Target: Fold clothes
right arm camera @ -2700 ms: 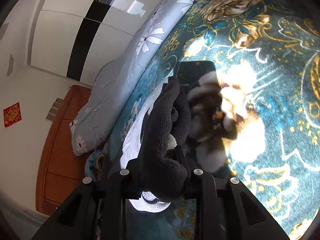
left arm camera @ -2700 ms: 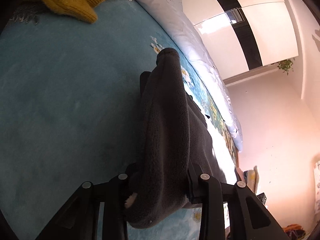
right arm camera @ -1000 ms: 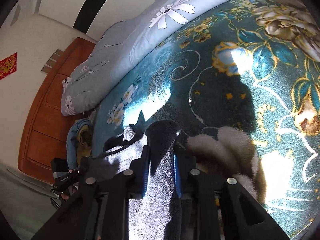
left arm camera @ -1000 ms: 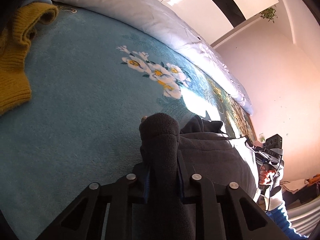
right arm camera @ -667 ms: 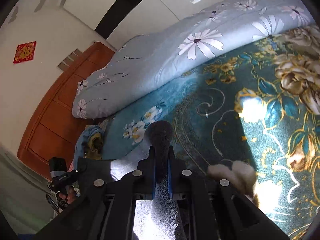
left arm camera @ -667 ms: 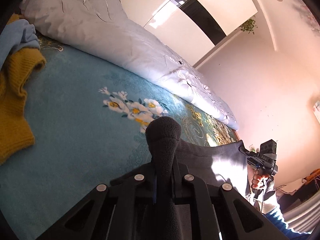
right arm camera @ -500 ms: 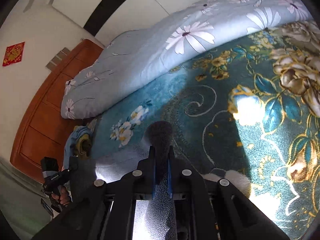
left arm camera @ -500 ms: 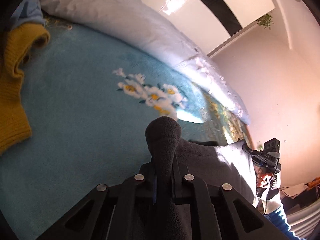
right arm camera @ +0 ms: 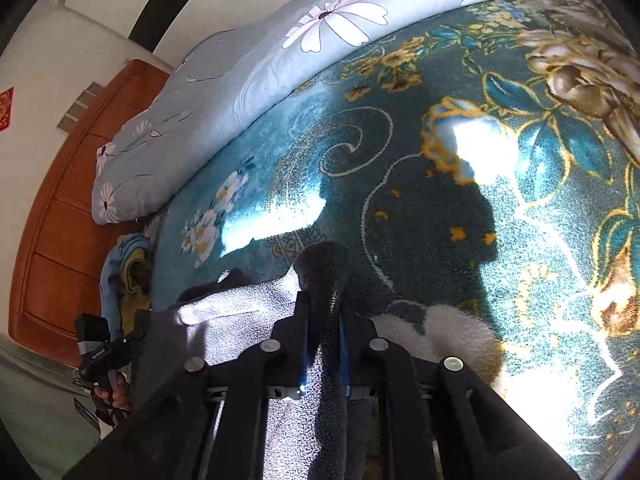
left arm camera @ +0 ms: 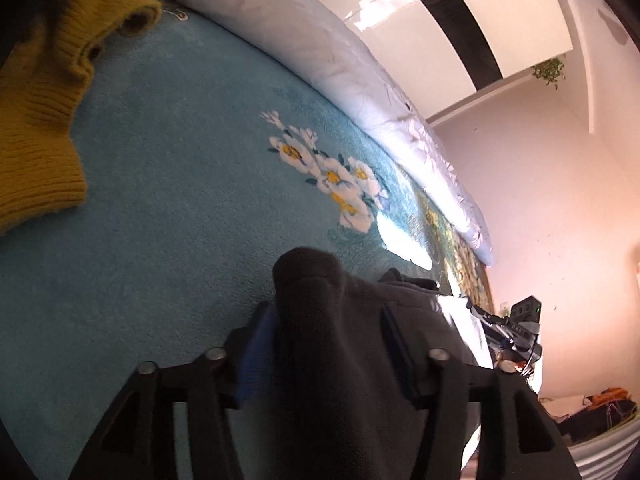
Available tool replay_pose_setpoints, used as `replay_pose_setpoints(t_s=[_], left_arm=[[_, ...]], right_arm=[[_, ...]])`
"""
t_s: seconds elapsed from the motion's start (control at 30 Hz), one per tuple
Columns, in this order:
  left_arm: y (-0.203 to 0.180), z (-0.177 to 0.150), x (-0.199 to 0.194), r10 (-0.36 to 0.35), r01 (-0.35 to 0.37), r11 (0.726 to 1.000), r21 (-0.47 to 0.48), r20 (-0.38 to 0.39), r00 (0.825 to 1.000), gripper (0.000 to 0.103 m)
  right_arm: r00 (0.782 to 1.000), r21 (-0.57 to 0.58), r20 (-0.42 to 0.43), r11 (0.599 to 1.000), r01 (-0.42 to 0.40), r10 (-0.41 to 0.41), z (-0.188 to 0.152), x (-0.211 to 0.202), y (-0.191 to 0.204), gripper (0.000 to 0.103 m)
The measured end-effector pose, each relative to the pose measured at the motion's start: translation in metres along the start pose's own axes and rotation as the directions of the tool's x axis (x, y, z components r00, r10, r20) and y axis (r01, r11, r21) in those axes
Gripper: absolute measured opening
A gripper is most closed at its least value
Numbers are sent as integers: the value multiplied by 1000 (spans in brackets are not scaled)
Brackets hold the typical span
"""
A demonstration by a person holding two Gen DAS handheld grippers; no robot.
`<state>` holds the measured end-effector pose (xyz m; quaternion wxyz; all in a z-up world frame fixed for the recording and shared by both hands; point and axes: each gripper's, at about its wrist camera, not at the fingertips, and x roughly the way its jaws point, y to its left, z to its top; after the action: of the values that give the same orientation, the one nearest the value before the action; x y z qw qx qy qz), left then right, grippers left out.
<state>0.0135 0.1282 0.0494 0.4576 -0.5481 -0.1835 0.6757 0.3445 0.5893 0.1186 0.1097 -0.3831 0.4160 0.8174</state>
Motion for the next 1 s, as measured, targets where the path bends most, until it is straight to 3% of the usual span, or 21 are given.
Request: replay_pose_setpoints(t_s=[0.07, 0.13, 0.2, 0.37, 0.53, 0.7, 0.87, 1.0], left_arm=[[3, -7, -19, -30, 31, 999, -23, 31, 999, 84], [2, -19, -30, -28, 28, 1000, -2, 14, 999, 87], [1, -30, -40, -26, 26, 999, 19, -2, 1000, 92], [-2, -53, -28, -30, 36, 997, 67, -97, 995, 94], [-7, -67, 17, -33, 50, 997, 65, -248, 968, 94], [-20, -68, 34, 2, 31, 992, 120, -270, 963, 100], [-32, -68, 53, -67, 111, 987, 117, -334, 940, 101], [-47, -69, 70, -22, 91, 981, 170, -368, 930, 101]], right_arm=[[999, 18, 37, 1000, -15, 14, -4, -13, -1, 59], [995, 47, 65, 996, -74, 71, -11, -25, -6, 63], [991, 64, 78, 991, -118, 113, -21, -36, -10, 75], [989, 83, -15, 986, -148, 150, -62, -40, -26, 78], [975, 103, -71, 974, -202, 210, -90, -36, -32, 84], [964, 70, -105, 969, -239, 245, -90, -30, -28, 88], [950, 26, -153, 963, -269, 270, -87, -21, -22, 93], [935, -11, -193, 952, -305, 297, -82, -3, -6, 93]])
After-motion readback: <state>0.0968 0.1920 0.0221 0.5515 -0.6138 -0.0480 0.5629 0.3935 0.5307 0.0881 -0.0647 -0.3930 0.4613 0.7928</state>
